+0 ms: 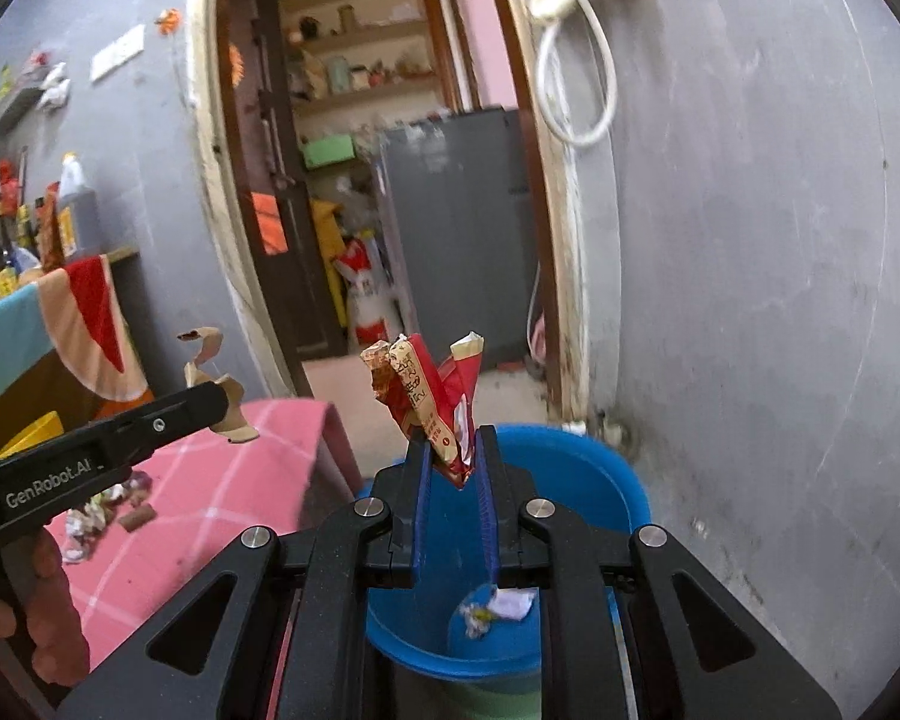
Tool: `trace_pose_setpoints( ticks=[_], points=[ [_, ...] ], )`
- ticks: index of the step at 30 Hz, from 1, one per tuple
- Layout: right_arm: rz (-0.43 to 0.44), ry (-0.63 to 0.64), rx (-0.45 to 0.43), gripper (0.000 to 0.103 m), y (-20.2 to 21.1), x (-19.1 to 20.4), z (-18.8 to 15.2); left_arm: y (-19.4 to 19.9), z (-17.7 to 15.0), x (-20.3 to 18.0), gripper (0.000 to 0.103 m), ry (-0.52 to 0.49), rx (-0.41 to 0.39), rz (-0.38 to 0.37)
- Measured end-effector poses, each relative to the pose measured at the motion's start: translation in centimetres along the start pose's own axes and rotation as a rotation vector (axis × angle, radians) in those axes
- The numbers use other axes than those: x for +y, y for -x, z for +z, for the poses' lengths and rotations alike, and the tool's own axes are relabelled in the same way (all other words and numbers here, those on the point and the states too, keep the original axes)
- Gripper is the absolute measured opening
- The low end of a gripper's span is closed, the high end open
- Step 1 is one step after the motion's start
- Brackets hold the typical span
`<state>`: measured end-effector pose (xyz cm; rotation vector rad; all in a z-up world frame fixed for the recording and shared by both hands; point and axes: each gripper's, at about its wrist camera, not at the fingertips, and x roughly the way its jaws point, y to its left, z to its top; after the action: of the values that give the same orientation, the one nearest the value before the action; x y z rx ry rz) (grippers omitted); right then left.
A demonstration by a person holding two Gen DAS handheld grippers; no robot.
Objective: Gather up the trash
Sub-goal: 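Lift both held pieces and carry them over the blue bucket, then open both tools to drop the paper and red wrapper into the bucket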
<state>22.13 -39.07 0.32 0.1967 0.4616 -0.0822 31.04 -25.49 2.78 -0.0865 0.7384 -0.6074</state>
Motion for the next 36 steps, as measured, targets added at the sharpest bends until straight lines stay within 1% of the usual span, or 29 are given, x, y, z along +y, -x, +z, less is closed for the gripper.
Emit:
trace_pose_setpoints(
  ticks=[2, 5, 8, 10, 11, 13, 14, 16, 18, 20, 22, 25, 27, 29, 30, 32, 34, 35, 36],
  points=[
    [0.0, -0.022, 0.03, 0.013, -0.6, -0.5, -0.4, -1.0, -0.5, 0.2, 0.016, 0.014, 0.034, 0.011],
    [0.001, -0.047, 0.081, 0.013, -1.7, -1.1, -0.8, -2.2, -1.0, 0.5, 0.016, 0.028, 0.062, 0.011],
    [0.002, -0.064, 0.111, 0.013, -2.5, -1.3, -1.4, -3.3, -0.9, 0.9, 0.018, 0.044, 0.091, 0.012],
    [0.001, -0.075, 0.127, 0.014, -3.0, -1.4, -1.6, -3.7, -0.8, 1.1, 0.023, 0.051, 0.109, 0.016],
    [0.001, -0.08, 0.134, 0.015, -3.1, -1.5, -1.8, -3.7, -0.9, 1.2, 0.024, 0.053, 0.112, 0.015],
    [0.0, -0.088, 0.142, 0.018, -3.4, -1.5, -1.9, -3.6, -0.9, 1.5, 0.033, 0.055, 0.111, 0.014],
    [0.001, -0.091, 0.145, 0.019, -3.5, -1.5, -1.9, -3.5, -1.0, 1.6, 0.035, 0.056, 0.109, 0.015],
    [0.001, -0.094, 0.147, 0.02, -3.5, -1.5, -2.0, -3.2, -1.1, 1.8, 0.035, 0.061, 0.105, 0.012],
    [0.0, -0.094, 0.147, 0.027, -3.6, -1.4, -1.9, -2.8, -1.1, 2.0, 0.036, 0.065, 0.097, 0.018],
    [0.0, -0.091, 0.145, 0.028, -3.5, -1.2, -1.8, -2.2, -1.1, 2.2, 0.037, 0.071, 0.078, 0.017],
    [-0.005, -0.089, 0.137, 0.028, -3.4, -1.2, -1.8, -1.4, -1.1, 2.6, 0.043, 0.08, 0.052, 0.02],
    [-0.007, -0.081, 0.111, 0.03, -2.9, -0.8, -1.4, 0.4, -1.0, 3.1, 0.049, 0.084, -0.001, 0.028],
    [-0.009, -0.069, 0.088, 0.038, -2.5, -0.4, -1.0, 1.5, -0.5, 3.4, 0.053, 0.082, -0.033, 0.039],
    [-0.007, -0.056, 0.058, 0.042, -1.9, 0.1, -0.5, 3.0, -0.3, 3.8, 0.058, 0.077, -0.078, 0.05],
    [-0.006, -0.05, 0.047, 0.046, -1.7, 0.2, -0.2, 3.5, -0.2, 4.0, 0.062, 0.075, -0.095, 0.055],
    [-0.005, -0.038, 0.019, 0.049, -1.1, 0.7, 0.3, 5.2, -0.1, 4.5, 0.072, 0.075, -0.146, 0.069],
    [-0.009, -0.023, -0.015, 0.059, -0.4, 1.4, 0.8, 6.9, -0.2, 5.1, 0.087, 0.082, -0.202, 0.084],
    [-0.006, -0.017, -0.037, 0.072, 0.0, 1.7, 1.1, 7.6, -0.2, 5.3, 0.09, 0.086, -0.227, 0.092],
    [-0.003, -0.012, -0.055, 0.079, 0.3, 2.0, 1.2, 8.3, -0.1, 5.6, 0.095, 0.088, -0.251, 0.101]
  ],
)
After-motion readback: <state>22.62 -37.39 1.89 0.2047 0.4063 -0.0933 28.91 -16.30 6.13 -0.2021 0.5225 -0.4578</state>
